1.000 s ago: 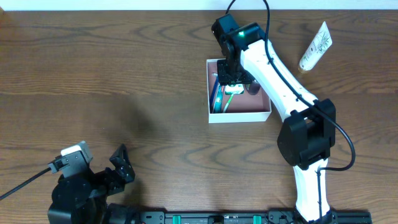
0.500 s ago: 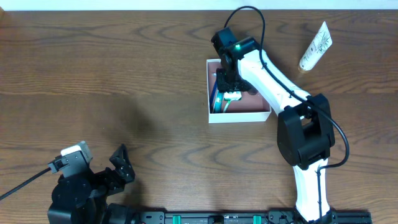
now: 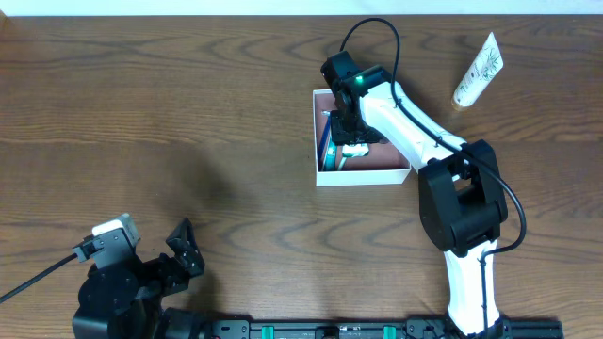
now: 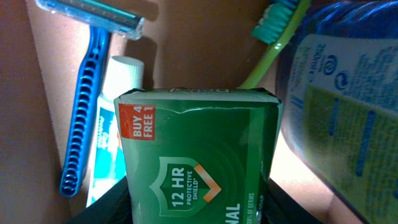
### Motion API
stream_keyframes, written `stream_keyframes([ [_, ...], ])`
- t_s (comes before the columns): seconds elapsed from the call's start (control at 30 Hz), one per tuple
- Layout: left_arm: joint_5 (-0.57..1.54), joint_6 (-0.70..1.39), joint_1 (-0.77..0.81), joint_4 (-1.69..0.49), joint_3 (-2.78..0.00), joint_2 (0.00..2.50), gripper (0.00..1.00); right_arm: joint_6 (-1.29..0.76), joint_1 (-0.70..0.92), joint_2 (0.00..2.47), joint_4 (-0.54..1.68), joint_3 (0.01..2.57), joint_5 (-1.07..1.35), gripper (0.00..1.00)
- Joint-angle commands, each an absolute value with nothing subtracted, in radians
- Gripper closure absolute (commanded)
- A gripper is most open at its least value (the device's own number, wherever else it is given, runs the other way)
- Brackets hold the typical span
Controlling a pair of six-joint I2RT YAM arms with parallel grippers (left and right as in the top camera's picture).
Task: Pack container
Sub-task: 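Open the right gripper to release the soap bar in the box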
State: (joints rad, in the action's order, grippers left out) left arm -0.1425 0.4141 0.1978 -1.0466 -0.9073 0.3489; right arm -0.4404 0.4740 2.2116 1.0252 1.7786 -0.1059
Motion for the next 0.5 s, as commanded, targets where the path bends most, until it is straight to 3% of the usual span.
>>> stream_keyframes([
  [0.0,-0.159,0.404,0.194,-1.046,-0.907,0.345,0.02,-0.448,0.464,2.197,1.019,1.772,-0.143,0.61],
  [0.47,-0.159,0.404,0.194,-1.046,-0.907,0.345,0.02,-0.447,0.456,2.197,1.014,1.771,-0.169,0.59],
])
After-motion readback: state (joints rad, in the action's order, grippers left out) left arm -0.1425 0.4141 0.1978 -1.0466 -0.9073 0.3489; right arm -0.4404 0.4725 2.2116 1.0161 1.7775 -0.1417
